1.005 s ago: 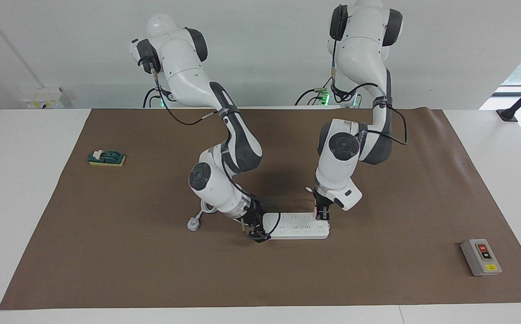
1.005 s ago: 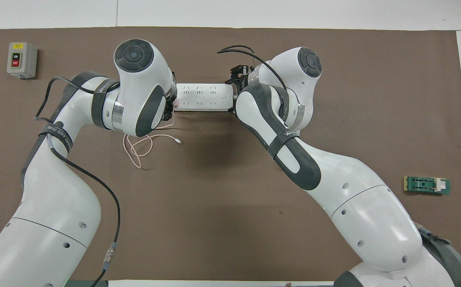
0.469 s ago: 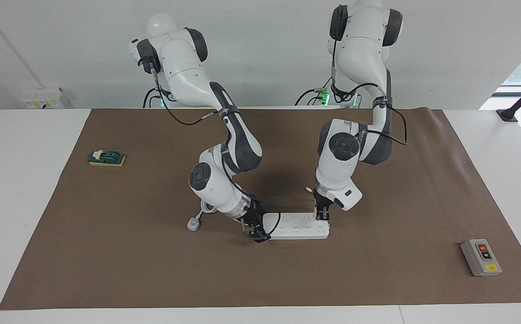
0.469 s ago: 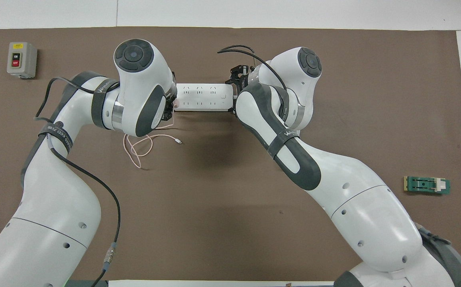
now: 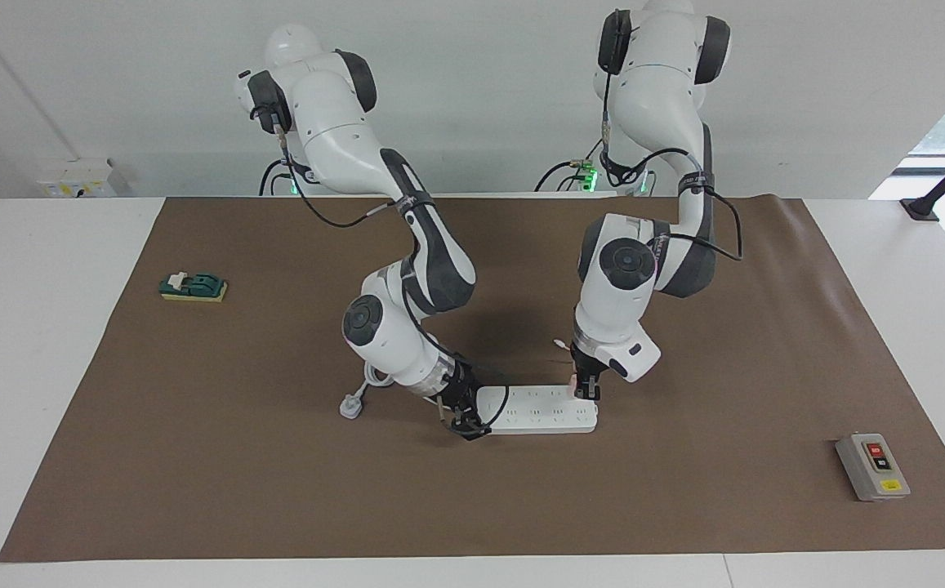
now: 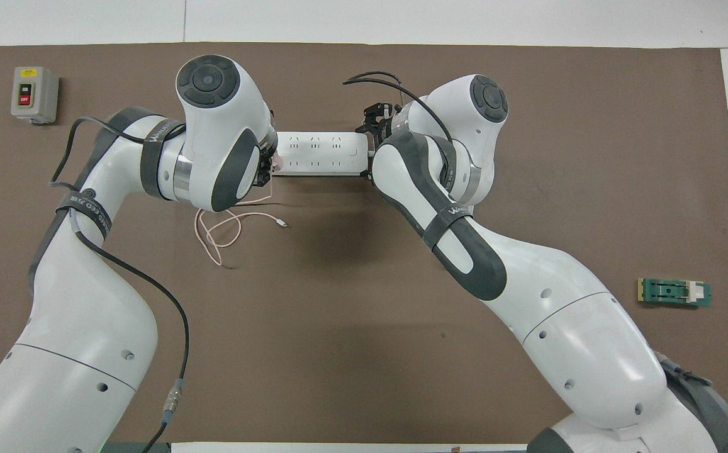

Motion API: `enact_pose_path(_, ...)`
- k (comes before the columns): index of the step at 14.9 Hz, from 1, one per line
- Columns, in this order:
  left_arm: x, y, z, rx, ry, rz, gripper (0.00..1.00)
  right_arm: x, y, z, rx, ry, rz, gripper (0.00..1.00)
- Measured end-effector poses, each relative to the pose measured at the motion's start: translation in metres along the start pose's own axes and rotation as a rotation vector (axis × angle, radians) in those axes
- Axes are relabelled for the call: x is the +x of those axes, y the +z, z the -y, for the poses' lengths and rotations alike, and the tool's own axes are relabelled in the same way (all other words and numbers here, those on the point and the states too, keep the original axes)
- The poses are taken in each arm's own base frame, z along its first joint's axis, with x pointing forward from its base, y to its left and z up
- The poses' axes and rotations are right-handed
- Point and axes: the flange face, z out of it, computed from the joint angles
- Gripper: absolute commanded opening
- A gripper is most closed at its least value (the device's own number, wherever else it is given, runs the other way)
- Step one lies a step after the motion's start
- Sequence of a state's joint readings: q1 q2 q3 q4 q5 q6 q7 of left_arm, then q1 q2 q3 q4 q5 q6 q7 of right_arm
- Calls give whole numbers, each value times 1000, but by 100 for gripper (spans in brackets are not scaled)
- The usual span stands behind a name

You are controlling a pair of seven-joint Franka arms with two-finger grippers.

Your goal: Unplug charger and place it aside

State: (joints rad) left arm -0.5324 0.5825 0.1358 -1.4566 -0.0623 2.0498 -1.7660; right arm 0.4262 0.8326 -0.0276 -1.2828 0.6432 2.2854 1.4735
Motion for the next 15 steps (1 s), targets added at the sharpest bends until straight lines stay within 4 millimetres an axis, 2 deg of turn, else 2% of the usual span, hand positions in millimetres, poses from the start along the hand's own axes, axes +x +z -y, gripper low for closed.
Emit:
enact_pose_path(1, 0, -2, -1, 6, 0, -2, 26, 0, 0, 0, 0, 0, 0, 0)
enact_pose_path(2, 0, -6, -2, 11, 0, -3, 16, 0, 0, 0, 0, 0, 0, 0)
enact_pose_path(4, 3, -31, 0, 42, -3, -10, 0, 0, 0, 0, 1, 0, 0, 0)
enact_pose_path(7, 11, -63, 6, 45, -10, -11, 0, 0, 0, 0, 1, 0, 0, 0)
enact_pose_path(8, 17, -71, 7, 46, -10, -14, 0, 0, 0, 0, 1, 0, 0, 12)
enact_pose_path(9, 23, -79, 8, 46, 4, -14, 0, 0, 0, 0, 1, 0, 0, 99)
enact_pose_path(12, 51, -115, 14, 37, 115, -2, 0, -5, 2, -1, 7, -5, 3, 100)
enact_pose_path(15, 85, -147, 22, 31, 309, 10, 0, -15, 2, -1, 21, -19, 5, 100)
